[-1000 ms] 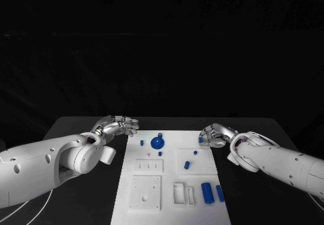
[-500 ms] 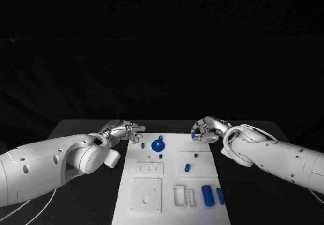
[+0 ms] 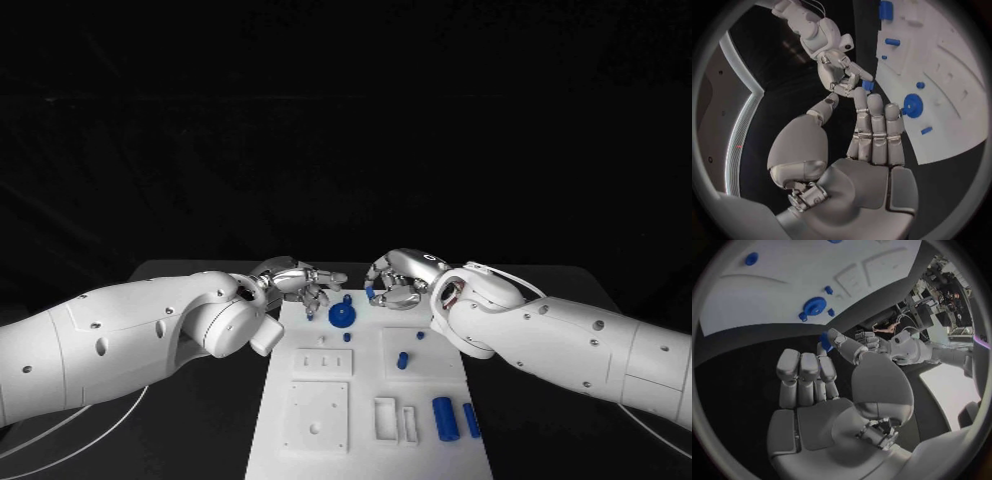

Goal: Assemble the parts on the task board

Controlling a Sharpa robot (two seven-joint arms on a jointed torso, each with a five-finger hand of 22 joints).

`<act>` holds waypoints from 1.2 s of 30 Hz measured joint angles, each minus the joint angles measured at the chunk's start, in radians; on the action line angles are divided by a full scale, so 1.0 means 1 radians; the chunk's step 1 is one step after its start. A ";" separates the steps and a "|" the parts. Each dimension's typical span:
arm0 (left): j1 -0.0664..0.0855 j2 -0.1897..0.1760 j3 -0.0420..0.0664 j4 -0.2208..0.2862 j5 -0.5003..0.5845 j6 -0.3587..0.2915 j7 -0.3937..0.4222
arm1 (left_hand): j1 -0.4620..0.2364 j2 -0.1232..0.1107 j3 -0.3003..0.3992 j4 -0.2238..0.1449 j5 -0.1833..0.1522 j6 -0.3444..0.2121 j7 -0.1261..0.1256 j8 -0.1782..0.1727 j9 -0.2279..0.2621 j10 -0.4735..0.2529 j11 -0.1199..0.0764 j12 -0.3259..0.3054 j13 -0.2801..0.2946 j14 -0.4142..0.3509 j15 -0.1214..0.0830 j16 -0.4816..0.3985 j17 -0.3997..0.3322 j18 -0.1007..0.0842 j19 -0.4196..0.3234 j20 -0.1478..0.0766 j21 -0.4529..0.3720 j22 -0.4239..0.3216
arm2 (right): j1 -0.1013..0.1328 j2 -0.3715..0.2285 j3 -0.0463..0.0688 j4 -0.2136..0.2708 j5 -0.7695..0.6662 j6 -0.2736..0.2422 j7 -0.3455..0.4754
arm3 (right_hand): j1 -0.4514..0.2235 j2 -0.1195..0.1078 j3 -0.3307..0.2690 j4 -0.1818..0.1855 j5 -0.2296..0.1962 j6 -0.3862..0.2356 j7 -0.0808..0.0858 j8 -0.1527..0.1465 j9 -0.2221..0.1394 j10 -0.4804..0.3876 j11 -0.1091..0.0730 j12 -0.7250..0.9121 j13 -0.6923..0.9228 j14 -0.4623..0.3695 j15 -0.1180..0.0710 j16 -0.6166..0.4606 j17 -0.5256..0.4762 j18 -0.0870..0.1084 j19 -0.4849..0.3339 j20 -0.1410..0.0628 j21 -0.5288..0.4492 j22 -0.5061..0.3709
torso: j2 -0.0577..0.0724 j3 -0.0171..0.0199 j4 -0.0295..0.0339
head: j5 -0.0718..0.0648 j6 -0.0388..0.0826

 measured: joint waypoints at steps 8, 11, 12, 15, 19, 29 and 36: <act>0.000 0.032 -0.003 -0.013 -0.042 0.006 -0.061 | -0.026 -0.011 0.021 0.056 0.000 0.014 0.007 -0.006 0.001 -0.080 0.007 0.012 0.024 -0.045 0.017 -0.020 -0.021 0.000 -0.029 0.007 -0.018 -0.011 | -0.009 0.034 0.000 0.018 -0.038 -0.010 -0.053 | 0.000 0.000 0.007 -0.002 0.000 0.000 0.000 0.000 0.000 0.003 -0.003 0.004 0.000 0.002 -0.002 0.000 0.000 0.000 0.004 -0.004 0.000 0.000 | -0.013 0.0009 0.0037 | 0.004 -0.004; 0.000 0.035 -0.004 -0.014 -0.056 0.003 -0.082 | -0.026 -0.011 0.028 0.067 0.000 0.014 0.008 -0.012 0.001 -0.096 0.016 0.008 0.025 -0.053 0.024 -0.032 -0.033 0.000 -0.036 0.010 -0.023 -0.016 | -0.011 0.036 0.000 0.029 -0.049 -0.013 -0.070 | 0.000 0.000 0.011 -0.001 -0.001 0.000 0.000 0.000 0.000 0.004 -0.004 0.004 0.000 0.002 -0.002 0.000 0.000 0.000 0.004 -0.004 0.000 0.000 | -0.015 0.0013 0.0050 | 0.010 -0.006; 0.000 0.035 -0.005 -0.014 -0.060 0.002 -0.088 | -0.026 -0.011 0.027 0.070 0.000 0.010 0.011 -0.015 0.001 -0.102 0.016 0.003 0.025 -0.057 0.027 -0.037 -0.037 -0.001 -0.040 0.010 -0.028 -0.018 | -0.012 0.037 -0.001 0.033 -0.053 -0.014 -0.074 | 0.000 0.000 0.014 -0.003 -0.001 0.000 0.000 0.000 0.000 0.004 -0.004 0.004 0.000 0.002 -0.002 0.000 0.000 0.000 0.004 -0.004 0.000 0.000 | -0.016 0.0012 0.0052 | 0.012 -0.006; 0.000 0.035 -0.007 -0.016 -0.072 0.000 -0.104 | -0.030 -0.015 0.034 0.082 0.000 0.003 0.018 -0.021 0.000 -0.118 0.025 -0.011 0.021 -0.073 0.034 -0.058 -0.052 -0.003 -0.056 0.016 -0.041 -0.025 | -0.013 0.039 -0.001 0.041 -0.061 -0.018 -0.086 | 0.000 0.000 0.014 -0.003 -0.001 0.000 0.000 0.000 0.000 0.004 -0.004 0.004 0.000 0.002 -0.002 0.000 0.000 0.000 0.004 -0.004 0.000 0.000 | -0.017 0.0015 0.0057 | 0.019 -0.002; 0.000 0.038 -0.007 -0.018 -0.086 -0.002 -0.124 | -0.030 -0.015 0.035 0.090 0.000 0.003 0.018 -0.021 -0.001 -0.118 0.025 -0.011 0.020 -0.073 0.034 -0.060 -0.059 -0.007 -0.056 0.016 -0.042 -0.028 | -0.014 0.038 -0.001 0.050 -0.068 -0.021 -0.096 | 0.000 0.000 0.020 -0.003 -0.001 0.000 0.000 0.000 0.000 0.004 -0.004 0.004 0.000 0.002 -0.002 0.000 0.000 0.000 0.004 -0.003 0.000 0.000 | -0.017 0.0019 0.0055 | 0.021 -0.002; -0.001 0.048 -0.016 -0.028 -0.112 -0.004 -0.159 | -0.030 -0.015 0.036 0.105 0.000 0.012 0.016 -0.021 0.001 -0.118 0.025 -0.015 0.020 -0.070 0.038 -0.065 -0.065 -0.008 -0.056 0.016 -0.041 -0.029 | -0.017 0.037 -0.001 0.067 -0.076 -0.030 -0.106 | 0.001 -0.002 0.028 -0.006 -0.001 0.000 0.000 0.000 0.000 0.004 -0.004 0.008 0.000 0.002 -0.002 0.000 0.000 0.000 0.004 -0.003 0.000 0.000 | -0.016 0.0016 0.0040 | 0.023 -0.011; -0.001 0.051 -0.017 -0.031 -0.121 -0.004 -0.174 | -0.030 -0.015 0.037 0.111 0.000 0.016 0.013 -0.021 0.002 -0.118 0.025 -0.015 0.020 -0.070 0.038 -0.065 -0.067 -0.009 -0.056 0.016 -0.042 -0.030 | -0.018 0.046 -0.001 0.069 -0.078 -0.031 -0.109 | 0.001 -0.002 0.028 -0.005 -0.001 0.000 0.000 0.000 0.000 0.004 -0.004 0.007 0.000 0.002 -0.002 0.000 0.000 0.000 0.008 -0.007 0.000 0.000 | -0.015 0.0007 0.0041 | 0.021 -0.013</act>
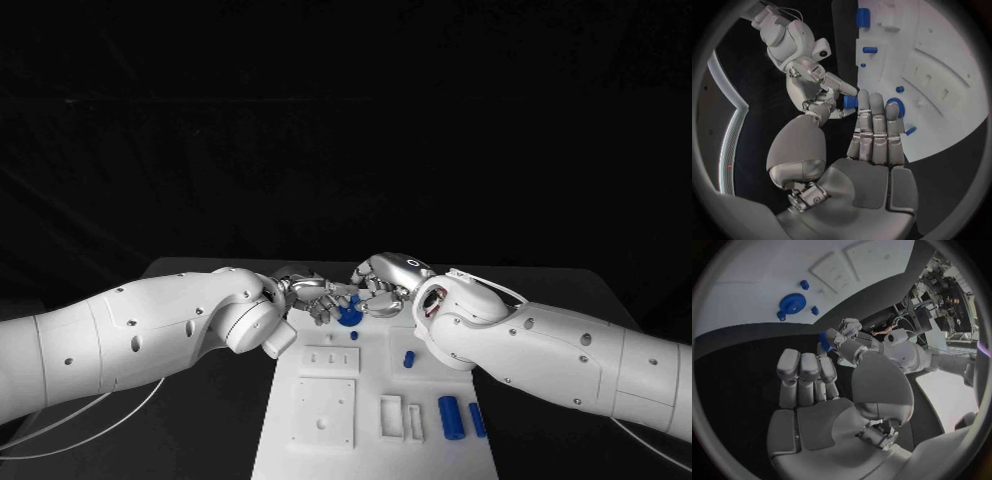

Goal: Assemble the parts on the task board

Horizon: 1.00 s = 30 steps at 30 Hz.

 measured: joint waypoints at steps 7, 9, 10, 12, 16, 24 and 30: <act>0.000 0.002 0.000 -0.001 -0.004 0.000 -0.005 | 0.007 0.007 0.000 0.005 0.000 0.007 0.000 0.003 0.000 0.003 -0.003 -0.004 0.000 0.004 -0.004 0.000 -0.001 -0.005 0.000 0.000 0.000 0.000 | -0.001 0.008 -0.001 0.006 -0.002 0.001 -0.002 | 0.000 0.000 0.003 -0.003 0.000 0.000 0.000 0.000 0.000 0.004 -0.004 0.000 0.000 0.000 0.000 0.000 0.000 0.000 0.000 0.000 0.000 0.000 | 0.000 -0.0008 0.0010 | -0.001 0.000; 0.000 0.003 0.000 -0.001 -0.005 0.000 -0.007 | 0.012 0.012 0.000 0.005 0.000 0.007 0.000 0.003 0.001 0.003 -0.003 -0.004 -0.001 0.004 -0.004 0.000 -0.002 -0.006 0.000 0.000 0.000 0.000 | -0.001 0.011 -0.002 0.008 -0.002 0.001 -0.003 | 0.000 0.000 0.003 -0.003 0.004 0.000 0.000 0.000 0.000 0.004 -0.004 0.000 0.000 0.000 0.000 0.000 0.000 0.000 0.000 0.000 0.000 0.000 | 0.000 -0.0007 0.0010 | -0.001 0.001; 0.000 0.003 0.000 -0.001 -0.005 0.000 -0.007 | 0.017 0.016 0.000 0.005 0.000 0.007 0.000 0.003 0.002 0.003 -0.003 -0.004 -0.001 0.004 -0.004 0.000 -0.003 -0.006 0.000 0.000 0.000 -0.001 | -0.001 0.012 -0.002 0.008 -0.003 0.001 -0.004 | 0.000 0.000 0.003 -0.003 0.004 0.000 0.000 0.000 0.000 0.004 -0.004 0.000 0.000 0.000 0.000 0.000 0.000 0.000 0.000 0.001 0.000 0.000 | 0.000 -0.0007 0.0010 | -0.001 0.002; 0.000 0.004 -0.001 -0.001 -0.006 -0.001 -0.009 | 0.025 0.025 0.000 0.005 0.000 0.007 0.000 0.003 0.002 0.003 -0.003 -0.008 -0.001 0.004 -0.004 0.000 -0.003 -0.006 0.000 0.000 0.000 -0.001 | -0.001 0.013 -0.003 0.008 -0.003 0.001 -0.005 | -0.004 -0.004 0.003 -0.003 0.005 0.000 0.000 0.000 0.000 0.004 -0.004 0.000 0.000 0.000 0.000 0.000 0.000 0.000 0.001 0.002 0.000 0.000 | 0.000 -0.0010 0.0010 | -0.001 0.002; -0.001 0.009 -0.001 -0.001 -0.007 -0.004 -0.010 | 0.049 0.049 -0.009 -0.010 0.000 0.007 0.000 0.003 0.002 0.003 -0.003 -0.008 -0.001 0.004 -0.004 0.000 -0.006 -0.007 0.000 0.000 0.000 -0.001 | -0.001 0.015 -0.003 0.006 -0.001 0.002 -0.007 | -0.005 -0.005 0.005 0.000 0.005 0.001 -0.001 0.004 0.000 0.004 -0.004 0.000 0.000 0.000 0.000 0.000 0.000 0.000 0.001 0.002 0.000 0.000 | 0.000 -0.0012 0.0010 | 0.000 0.003; -0.001 0.009 -0.001 -0.002 -0.007 -0.007 -0.011 | 0.104 0.115 -0.026 -0.067 0.000 0.019 -0.004 0.003 0.001 0.009 -0.009 -0.019 -0.003 0.007 -0.001 0.000 -0.011 -0.008 0.000 0.000 0.000 -0.001 | 0.000 0.020 -0.003 0.006 0.001 0.003 -0.008 | -0.004 -0.012 0.005 0.000 0.005 0.003 -0.003 0.005 0.000 0.004 -0.004 0.000 0.000 0.004 -0.003 0.000 0.000 0.000 0.001 0.002 0.000 0.000 | 0.000 -0.0008 0.0011 | 0.001 0.003; -0.001 0.009 -0.001 -0.002 -0.007 -0.007 -0.011 | 0.131 0.193 -0.030 -0.131 0.000 0.032 -0.007 0.003 0.001 0.017 -0.009 -0.024 -0.005 0.011 -0.004 0.000 -0.016 -0.013 0.000 0.000 0.000 -0.003 | -0.001 0.021 -0.004 0.004 0.002 0.004 -0.009 | -0.004 -0.012 0.005 0.000 0.005 0.003 -0.003 0.005 0.000 0.004 -0.004 -0.001 0.000 0.004 -0.003 0.000 0.000 0.000 0.001 0.002 0.000 0.000 | 0.001 -0.0001 0.0010 | 0.001 0.003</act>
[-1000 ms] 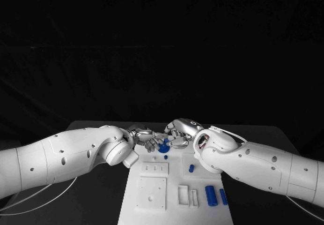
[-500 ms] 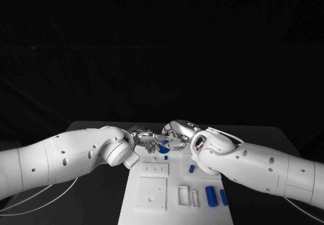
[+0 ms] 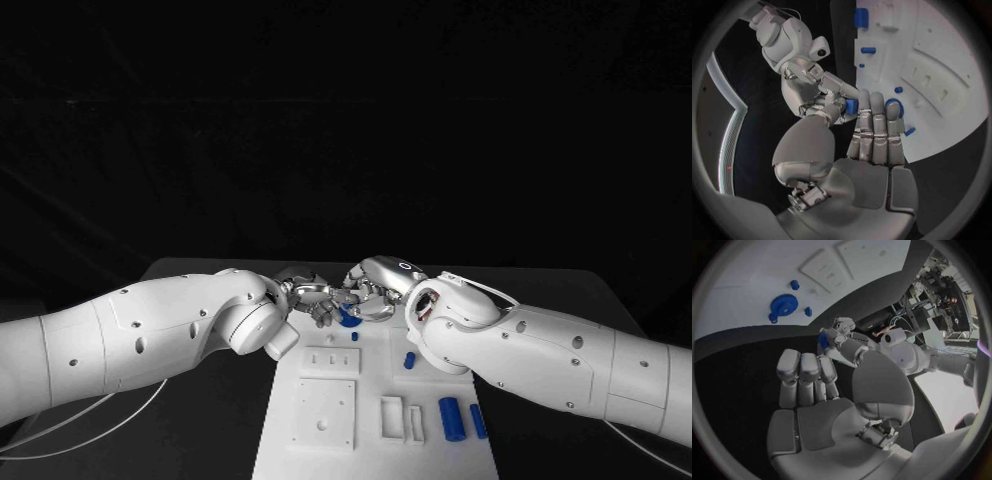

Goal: Assemble the parts on the task board

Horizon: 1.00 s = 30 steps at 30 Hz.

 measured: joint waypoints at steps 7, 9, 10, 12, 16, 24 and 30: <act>-0.001 -0.002 0.000 0.001 0.001 0.001 0.001 | 0.002 0.038 0.015 -0.023 0.000 0.025 -0.006 0.001 -0.003 0.021 -0.011 -0.004 -0.001 0.009 -0.002 0.000 -0.001 0.000 0.000 0.000 0.000 0.000 | -0.001 -0.001 -0.001 -0.005 0.001 0.002 -0.001 | -0.004 -0.004 0.000 0.000 0.000 0.004 -0.004 0.000 0.000 0.000 0.000 0.000 0.000 0.000 0.000 0.000 0.000 0.000 0.000 0.000 0.000 0.000 | 0.000 0.0001 -0.0005 | -0.001 -0.001; -0.001 -0.002 0.000 0.002 0.001 0.001 0.001 | -0.001 0.041 0.018 -0.026 -0.003 0.029 -0.004 0.006 -0.003 0.033 -0.012 -0.004 -0.001 0.014 -0.007 0.001 -0.001 0.000 0.000 0.000 0.000 0.000 | -0.001 -0.001 -0.001 -0.005 0.001 0.002 0.000 | -0.006 -0.006 0.000 0.000 0.000 0.005 -0.005 0.000 0.000 0.000 0.000 0.000 0.000 0.000 0.000 0.000 0.000 0.000 0.000 0.000 0.000 0.000 | 0.000 0.0001 -0.0008 | -0.001 -0.001; -0.001 -0.003 0.000 0.002 0.001 0.001 0.001 | -0.002 0.041 0.016 -0.030 -0.002 0.034 -0.004 0.006 -0.002 0.041 -0.015 -0.004 0.000 0.017 -0.009 0.007 0.000 0.000 0.000 0.000 0.002 0.000 | -0.001 -0.001 -0.001 -0.005 0.001 0.002 0.001 | -0.008 -0.008 0.002 -0.002 0.000 0.007 -0.006 0.000 0.000 0.000 0.000 0.000 0.000 0.000 0.000 0.000 0.000 0.000 0.000 0.000 0.000 0.000 | 0.000 0.0000 -0.0009 | -0.001 -0.001; -0.001 -0.003 0.000 0.002 0.001 0.002 0.001 | -0.009 0.037 0.017 -0.031 0.000 0.042 -0.001 0.013 -0.002 0.055 -0.019 -0.001 0.004 0.027 -0.012 0.017 0.002 0.000 0.008 0.000 0.008 0.000 | -0.001 -0.002 -0.001 -0.005 0.001 0.002 0.002 | -0.008 -0.008 0.003 -0.003 0.000 0.007 -0.007 0.000 0.000 0.000 0.000 0.000 0.000 0.000 0.000 0.000 0.000 0.000 0.000 0.001 0.000 0.000 | 0.000 0.0000 -0.0008 | -0.002 -0.001; -0.001 -0.004 0.000 0.001 0.001 0.003 0.001 | -0.022 0.027 0.016 -0.038 0.000 0.063 -0.009 0.018 0.006 0.075 -0.029 0.011 0.013 0.036 -0.022 0.034 0.011 0.000 0.013 -0.002 0.016 0.002 | -0.001 -0.002 -0.001 -0.002 -0.003 0.001 0.002 | -0.008 -0.008 0.005 0.000 0.000 0.007 -0.007 0.000 0.000 0.000 0.000 0.000 0.000 0.000 0.000 0.000 0.000 0.000 0.001 0.002 0.000 0.000 | 0.000 0.0000 -0.0008 | -0.002 -0.001; -0.002 -0.004 0.000 0.000 0.001 0.002 -0.003 | -0.036 0.027 0.013 -0.049 0.000 0.085 -0.017 0.027 0.019 0.099 -0.045 0.038 0.033 0.054 -0.033 0.073 0.027 0.000 0.031 -0.009 0.036 0.011 | -0.002 -0.002 -0.001 0.000 -0.006 0.000 0.003 | -0.007 -0.007 0.008 -0.003 0.006 0.007 -0.007 -0.002 0.000 0.000 0.000 0.000 0.000 0.000 0.000 -0.003 0.000 0.000 0.001 0.002 0.000 0.000 | 0.000 -0.0005 -0.0006 | -0.002 0.000; -0.002 -0.004 0.000 0.000 -0.004 0.002 -0.005 | -0.038 0.025 0.019 -0.060 0.000 0.094 -0.015 0.029 0.028 0.107 -0.050 0.055 0.047 0.063 -0.041 0.093 0.035 0.000 0.034 -0.009 0.046 0.017 | -0.002 -0.004 -0.001 0.000 -0.003 0.000 0.005 | -0.007 -0.007 0.008 -0.003 0.006 0.007 -0.007 -0.005 0.000 0.000 0.000 -0.003 0.000 0.000 0.000 -0.003 0.000 0.000 0.001 0.002 0.000 0.000 | 0.000 -0.0006 -0.0006 | -0.002 -0.003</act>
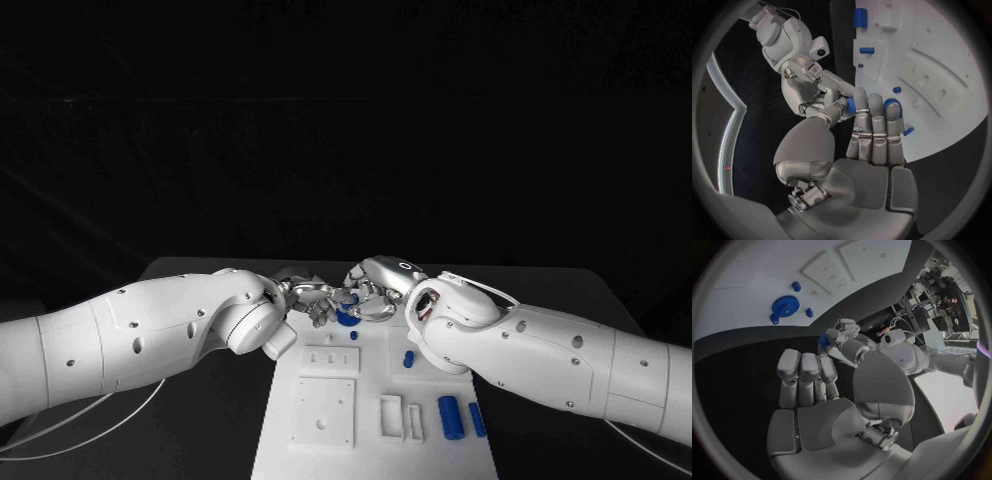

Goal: Assemble the parts on the task board

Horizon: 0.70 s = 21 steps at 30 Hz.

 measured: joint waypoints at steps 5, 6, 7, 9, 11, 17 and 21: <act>0.000 0.000 0.001 0.000 -0.013 0.000 -0.001 | -0.007 -0.003 0.011 -0.017 0.009 0.017 -0.006 0.006 0.006 0.012 -0.009 0.021 0.013 0.009 -0.009 0.022 0.007 0.000 0.006 -0.002 0.010 0.005 | 0.000 -0.007 -0.001 0.000 0.008 -0.003 0.006 | -0.049 -0.064 -0.031 0.024 -0.003 0.001 0.003 -0.007 0.032 -0.029 0.004 -0.042 0.000 0.000 0.000 -0.006 -0.002 0.000 0.000 0.000 0.000 0.000 | 0.000 0.0000 -0.0005 | 0.000 -0.002; 0.000 0.000 0.001 0.000 -0.017 0.000 -0.002 | -0.008 -0.003 0.012 -0.018 0.014 0.017 -0.006 0.006 0.007 0.013 -0.009 0.021 0.015 0.009 -0.009 0.023 0.008 0.000 0.006 -0.002 0.012 0.005 | -0.001 -0.011 -0.001 0.001 0.012 -0.005 0.007 | -0.068 -0.084 -0.049 0.028 -0.005 -0.009 0.013 -0.017 0.031 -0.034 0.003 -0.051 0.000 0.000 0.000 -0.006 -0.002 0.000 0.000 0.000 0.000 0.000 | 0.000 0.0002 -0.0005 | 0.000 -0.003; 0.000 -0.001 0.001 0.000 -0.022 0.000 -0.003 | -0.009 -0.005 0.012 -0.018 0.017 0.018 -0.005 0.006 0.009 0.013 -0.009 0.022 0.017 0.009 -0.009 0.023 0.009 0.000 0.006 -0.002 0.015 0.006 | -0.001 -0.016 -0.001 0.001 0.017 -0.008 0.008 | -0.082 -0.098 -0.061 0.029 -0.006 -0.019 0.023 -0.027 0.025 -0.039 0.003 -0.059 0.000 0.000 0.000 -0.006 -0.002 0.000 0.000 0.000 0.000 0.000 | 0.000 0.0003 -0.0006 | 0.000 -0.004; 0.000 -0.002 0.000 0.000 -0.032 0.000 -0.005 | -0.012 -0.007 0.016 -0.022 0.032 0.019 -0.005 0.006 0.016 0.014 -0.010 0.030 0.022 0.013 -0.013 0.034 0.012 0.000 0.006 -0.002 0.016 0.009 | -0.001 -0.025 -0.001 0.001 0.026 -0.015 0.012 | -0.104 -0.119 -0.083 0.032 -0.006 -0.036 0.038 -0.041 0.015 -0.064 -0.003 -0.096 0.000 -0.004 0.004 -0.010 -0.003 0.000 -0.002 0.002 0.000 0.000 | 0.000 0.0004 -0.0011 | 0.000 -0.005; 0.000 -0.003 -0.001 -0.002 -0.046 0.000 -0.010 | -0.013 -0.008 0.014 -0.028 0.064 0.023 -0.003 0.011 0.021 0.022 -0.015 0.048 0.032 0.018 -0.018 0.051 0.019 0.000 0.006 -0.002 0.030 0.014 | -0.001 -0.040 -0.001 0.002 0.035 -0.025 0.018 | -0.139 -0.143 -0.132 0.021 -0.006 -0.114 0.054 -0.079 -0.001 -0.148 0.014 -0.166 0.000 -0.026 0.025 -0.026 -0.006 0.000 -0.013 0.008 -0.015 0.000 | 0.000 0.0004 -0.0011 | 0.000 -0.006; 0.000 -0.003 -0.008 -0.004 -0.105 0.004 -0.041 | -0.041 -0.007 0.055 -0.044 0.109 0.027 -0.002 0.015 0.066 0.017 -0.021 0.142 0.104 0.004 -0.027 0.133 0.055 -0.015 -0.029 0.004 0.074 0.054 | -0.001 -0.118 -0.001 0.010 0.070 -0.064 0.040 | -0.141 -0.137 -0.204 0.010 -0.006 -0.147 0.078 -0.090 -0.004 -0.185 0.031 -0.187 -0.003 -0.047 0.046 -0.038 -0.008 -0.007 -0.040 0.007 -0.046 -0.008 | 0.000 0.0007 -0.0005 | -0.001 -0.013; 0.000 -0.004 -0.021 -0.007 -0.152 0.016 -0.067 | -0.052 -0.011 0.081 -0.054 0.109 0.027 -0.003 0.015 0.088 0.004 -0.017 0.187 0.138 -0.006 -0.030 0.168 0.059 -0.016 -0.036 0.011 0.097 0.069 | -0.001 -0.169 -0.001 0.013 0.095 -0.084 0.053 | -0.125 -0.122 -0.207 0.014 -0.006 -0.148 0.079 -0.090 -0.002 -0.190 0.036 -0.187 -0.006 -0.047 0.046 -0.038 -0.008 -0.009 -0.040 0.007 -0.052 -0.010 | 0.000 0.0013 -0.0011 | 0.002 -0.017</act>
